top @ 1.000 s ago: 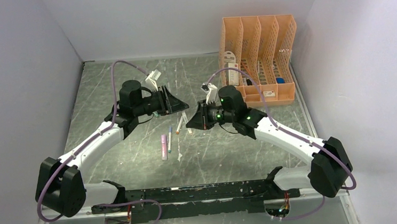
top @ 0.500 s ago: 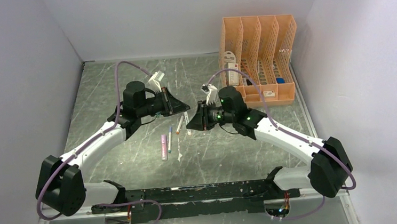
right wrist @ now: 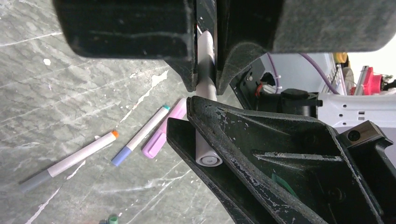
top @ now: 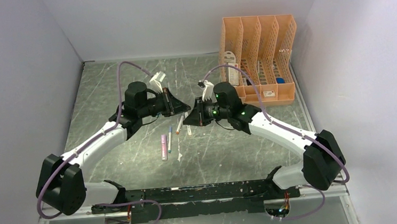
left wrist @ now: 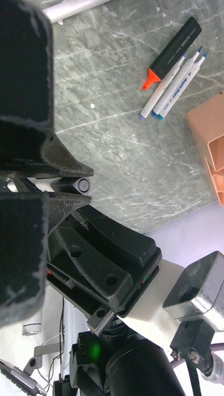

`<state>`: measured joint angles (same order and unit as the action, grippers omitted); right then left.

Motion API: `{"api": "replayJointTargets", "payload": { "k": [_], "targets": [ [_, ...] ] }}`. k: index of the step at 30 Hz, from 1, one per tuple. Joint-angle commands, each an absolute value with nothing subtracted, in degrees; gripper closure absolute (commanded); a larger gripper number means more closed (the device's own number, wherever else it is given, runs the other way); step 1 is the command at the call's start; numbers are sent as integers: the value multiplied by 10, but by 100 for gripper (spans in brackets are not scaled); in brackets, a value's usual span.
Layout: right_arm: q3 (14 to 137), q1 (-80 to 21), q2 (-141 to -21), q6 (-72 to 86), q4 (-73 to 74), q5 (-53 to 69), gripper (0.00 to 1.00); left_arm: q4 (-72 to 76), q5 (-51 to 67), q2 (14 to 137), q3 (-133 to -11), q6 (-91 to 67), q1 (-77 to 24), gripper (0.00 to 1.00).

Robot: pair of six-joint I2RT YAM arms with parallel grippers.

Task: Open the pen caps

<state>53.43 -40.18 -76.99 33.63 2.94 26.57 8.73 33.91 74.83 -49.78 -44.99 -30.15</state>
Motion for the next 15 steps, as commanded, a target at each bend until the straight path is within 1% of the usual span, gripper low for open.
{"api": "replayJointTargets", "payload": {
  "k": [1, 6, 10, 12, 15],
  "targets": [
    [520, -400, -772, 347, 18, 280, 100, 107, 309, 762, -515, -443, -307, 93],
    [468, -417, -754, 373, 9, 291, 100, 82, 257, 834, -606, -411, -269, 93],
    [412, -450, -732, 413, -18, 294, 100, 156, 242, 886, -639, -467, -173, 93],
    [389, -460, -716, 430, -29, 294, 100, 170, 254, 916, -672, -482, -139, 93],
    [379, -459, -692, 433, -9, 277, 100, 132, 283, 944, -719, -471, -125, 93]
  ]
}}
